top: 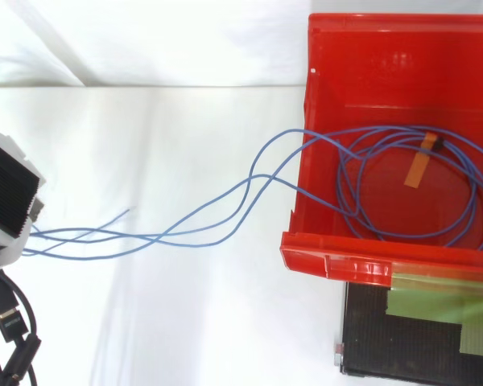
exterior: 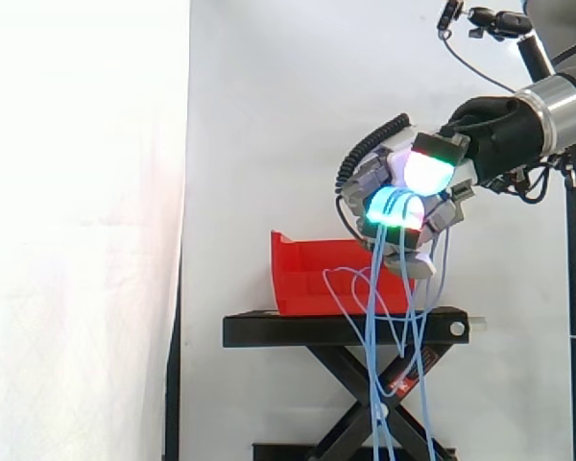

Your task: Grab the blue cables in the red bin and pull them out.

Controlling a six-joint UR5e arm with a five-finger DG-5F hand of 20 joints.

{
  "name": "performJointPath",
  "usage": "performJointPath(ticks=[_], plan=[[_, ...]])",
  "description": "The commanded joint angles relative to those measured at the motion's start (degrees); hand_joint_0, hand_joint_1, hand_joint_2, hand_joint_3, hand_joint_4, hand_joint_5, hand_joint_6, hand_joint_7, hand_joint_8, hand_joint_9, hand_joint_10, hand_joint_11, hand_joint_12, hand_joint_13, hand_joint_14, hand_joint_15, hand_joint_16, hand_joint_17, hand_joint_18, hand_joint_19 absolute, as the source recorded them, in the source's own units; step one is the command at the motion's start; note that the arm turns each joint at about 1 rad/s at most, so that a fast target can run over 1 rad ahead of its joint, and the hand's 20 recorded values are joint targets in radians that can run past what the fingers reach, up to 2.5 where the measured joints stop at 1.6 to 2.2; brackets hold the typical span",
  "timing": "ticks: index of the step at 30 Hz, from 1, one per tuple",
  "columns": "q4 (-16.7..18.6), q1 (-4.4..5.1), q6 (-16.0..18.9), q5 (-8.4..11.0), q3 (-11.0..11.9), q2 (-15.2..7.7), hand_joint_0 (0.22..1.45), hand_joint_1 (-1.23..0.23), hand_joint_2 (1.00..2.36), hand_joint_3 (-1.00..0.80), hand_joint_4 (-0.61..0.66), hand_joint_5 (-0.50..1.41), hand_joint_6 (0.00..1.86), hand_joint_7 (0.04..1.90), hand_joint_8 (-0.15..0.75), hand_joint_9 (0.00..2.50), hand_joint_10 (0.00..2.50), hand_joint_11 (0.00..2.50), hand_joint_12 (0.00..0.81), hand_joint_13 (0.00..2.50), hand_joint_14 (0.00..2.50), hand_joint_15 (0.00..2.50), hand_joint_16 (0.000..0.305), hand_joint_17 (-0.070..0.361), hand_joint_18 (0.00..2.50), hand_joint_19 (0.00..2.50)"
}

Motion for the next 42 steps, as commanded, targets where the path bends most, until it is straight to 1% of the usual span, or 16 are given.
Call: performJointPath(ticks=[1, 5, 7, 9, 19, 26, 32, 34, 37, 38, 39, 42], plan=[[-0.1, 0.0, 0.0, 0.0, 0.0, 0.0, 0.88, -0.89, 1.0, -1.0, 0.05, 0.55, 1.19, 0.38, 0.251, 0.55, 2.17, 0.82, 0.306, 0.71, 1.92, 0.89, 0.035, 0.078, 0.83, 1.24], [-0.1, 0.09, -0.3, 0.09, 0.1, 0.0, 0.86, -0.9, 1.0, -1.0, 0.06, 0.58, 1.17, 0.39, 0.252, 0.55, 2.14, 0.83, 0.309, 0.71, 1.92, 0.88, 0.035, 0.079, 0.83, 1.25], [-0.1, 0.0, -0.3, 0.0, 0.0, 0.5, 0.84, -0.91, 1.0, -1.0, 0.07, 0.59, 1.15, 0.4, 0.252, 0.56, 2.08, 0.84, 0.311, 0.71, 1.9, 0.88, 0.036, 0.081, 0.82, 1.24], [-0.1, 0.0, -0.6, 0.17, 0.0, 0.7, 0.84, -0.91, 1.0, -1.0, 0.07, 0.59, 1.15, 0.4, 0.259, 0.57, 2.07, 0.83, 0.313, 0.72, 1.88, 0.9, 0.036, 0.081, 0.82, 1.24], [-0.1, 0.0, -1.4, 0.26, 0.0, 0.9, 0.78, -0.83, 1.0, -1.0, 0.1, 0.63, 1.1, 0.41, 0.269, 0.6, 1.98, 0.86, 0.323, 0.74, 1.84, 0.89, 0.038, 0.087, 0.83, 1.23], [-0.1, 0.09, -1.4, 0.26, 0.0, 0.9, 0.77, -0.82, 1.0, -1.0, 0.11, 0.64, 1.08, 0.42, 0.27, 0.61, 1.96, 0.86, 0.325, 0.75, 1.82, 0.91, 0.039, 0.088, 0.83, 1.23], [-0.1, 0.09, -1.0, 0.0, 0.1, 0.9, 0.79, -0.85, 1.0, -1.0, 0.11, 0.65, 1.06, 0.44, 0.264, 0.63, 1.89, 0.89, 0.322, 0.75, 1.79, 0.91, 0.039, 0.087, 0.83, 1.23], [-0.1, 0.09, 0.3, 0.0, 0.0, 0.9, 0.79, -0.86, 1.0, -1.0, 0.1, 0.66, 1.06, 0.44, 0.266, 0.64, 1.87, 0.89, 0.324, 0.76, 1.78, 0.92, 0.038, 0.087, 0.83, 1.23], [-0.1, 0.17, 3.6, -0.09, 0.0, 0.9, 0.79, -0.87, 1.0, -1.0, 0.1, 0.66, 1.06, 0.44, 0.26, 0.64, 1.86, 0.9, 0.326, 0.76, 1.78, 0.93, 0.038, 0.086, 0.83, 1.23], [0.7, 0.26, 8.9, -0.79, -2.2, 0.9, 0.79, -0.88, 1.0, -1.0, 0.1, 0.66, 1.06, 0.43, 0.26, 0.64, 1.85, 0.9, 0.326, 0.76, 1.77, 0.93, 0.038, 0.086, 0.83, 1.23], [1.3, 0.26, 9.6, -1.32, -2.9, 0.9, 0.79, -0.88, 1.0, -1.0, 0.1, 0.66, 1.06, 0.44, 0.262, 0.64, 1.85, 0.91, 0.326, 0.76, 1.77, 0.93, 0.038, 0.086, 0.83, 1.23], [5.7, 0.26, 11.3, -3.96, -5.7, 0.9, 0.8, -0.88, 1.0, -1.0, 0.1, 0.66, 1.06, 0.43, 0.262, 0.65, 1.84, 0.92, 0.32, 0.76, 1.77, 0.94, 0.038, 0.086, 0.83, 1.23]])
